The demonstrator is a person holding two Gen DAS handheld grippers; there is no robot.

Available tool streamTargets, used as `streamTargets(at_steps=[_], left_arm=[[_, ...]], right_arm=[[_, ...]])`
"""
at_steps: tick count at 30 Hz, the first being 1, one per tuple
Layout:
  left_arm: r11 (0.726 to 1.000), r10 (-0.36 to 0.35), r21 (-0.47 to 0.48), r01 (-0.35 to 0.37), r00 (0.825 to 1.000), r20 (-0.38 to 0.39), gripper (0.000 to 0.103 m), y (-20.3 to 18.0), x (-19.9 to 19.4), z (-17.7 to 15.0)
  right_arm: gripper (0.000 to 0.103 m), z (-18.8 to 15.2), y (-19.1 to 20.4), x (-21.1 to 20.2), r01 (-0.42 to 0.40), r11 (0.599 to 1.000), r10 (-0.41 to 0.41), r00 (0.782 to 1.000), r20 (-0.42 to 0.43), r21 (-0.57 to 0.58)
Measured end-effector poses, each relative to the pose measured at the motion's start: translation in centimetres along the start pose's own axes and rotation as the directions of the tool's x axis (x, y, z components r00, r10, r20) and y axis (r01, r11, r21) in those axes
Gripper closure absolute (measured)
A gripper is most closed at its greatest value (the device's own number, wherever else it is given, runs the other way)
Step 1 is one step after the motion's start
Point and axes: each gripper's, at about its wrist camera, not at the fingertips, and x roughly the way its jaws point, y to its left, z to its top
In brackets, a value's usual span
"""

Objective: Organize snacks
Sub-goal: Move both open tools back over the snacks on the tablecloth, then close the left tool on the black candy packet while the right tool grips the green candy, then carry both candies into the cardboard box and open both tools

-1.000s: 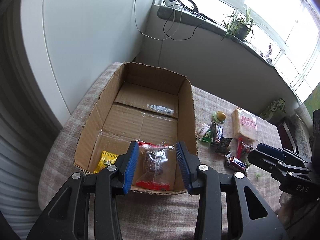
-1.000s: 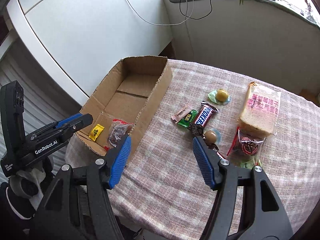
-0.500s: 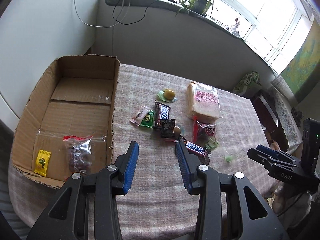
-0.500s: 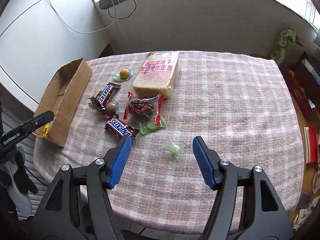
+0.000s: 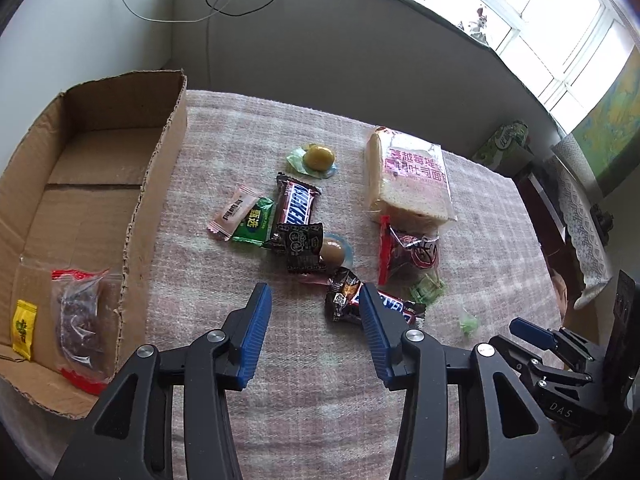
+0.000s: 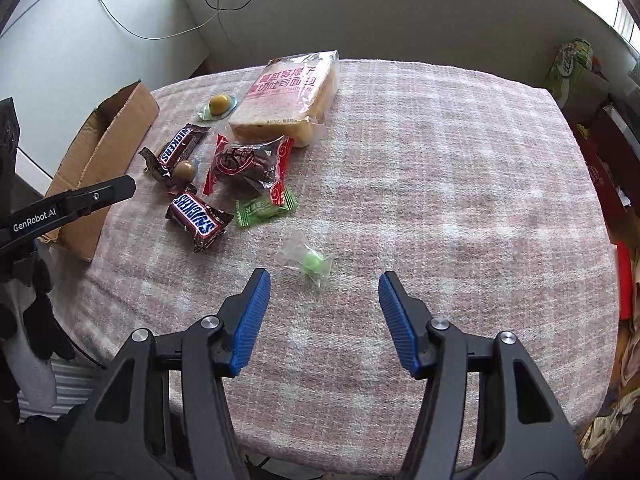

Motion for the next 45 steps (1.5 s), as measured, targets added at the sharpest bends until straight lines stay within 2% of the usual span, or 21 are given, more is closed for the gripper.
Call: streamTargets(at_steps=[5,12,15,17,19,23,34,45], left_arm=[[1.0,0.013,-0.026,-0.013,1.0,0.015,0.059,0.4,1.2,0.9],[0.998,0.055,0.004,-0.055,0.998,0.023,0.059,0.4,2.9,1.6],[0.999,0.053,0.01,-0.053,0.998,0.017,0.059,0.4,3.4,1.6],[0.999,0.048,0.019,-0.049,0.999,0.018,0.066,0.4,3.6,1.6],[0.998,0.051,0.028,-0.052,0.998,0.021,0.08,0.3,3.8,1.5],[0.998,0.046,0.03,-0.047,0.998,0.03,0.08,0.2,3.9,1.6],[1.0,0.02,0.012,-0.02,0.999,0.046,0.081,0.8,2.7,1.4],[1.0,-0.008,-0.017,0.01,0.998,0.067,0.081,1.0,0.2,1.6]], right_arm=[[0.052,0.5,0.3,1.4,-0.004,1.0,0.004,1.0,-0.01,0.004],[0.053,0.9,0.9,2.4,0.012,1.0,-0.012,1.0,-0.022,0.003],[0.064,0.9,0.8,3.0,0.012,1.0,-0.012,0.999,-0.036,0.002],[0.065,0.9,0.8,3.1,0.015,1.0,-0.015,0.999,-0.037,0.0],[0.067,1.0,0.8,3.1,0.015,1.0,-0.015,0.999,-0.036,-0.002],[0.079,1.1,0.9,3.2,0.027,0.999,-0.028,0.999,-0.041,-0.018],[0.081,0.9,0.2,2.1,0.0,1.0,0.0,1.0,-0.028,0.011],[0.081,2.1,0.8,-0.7,-0.013,1.0,0.013,0.999,0.033,0.003]])
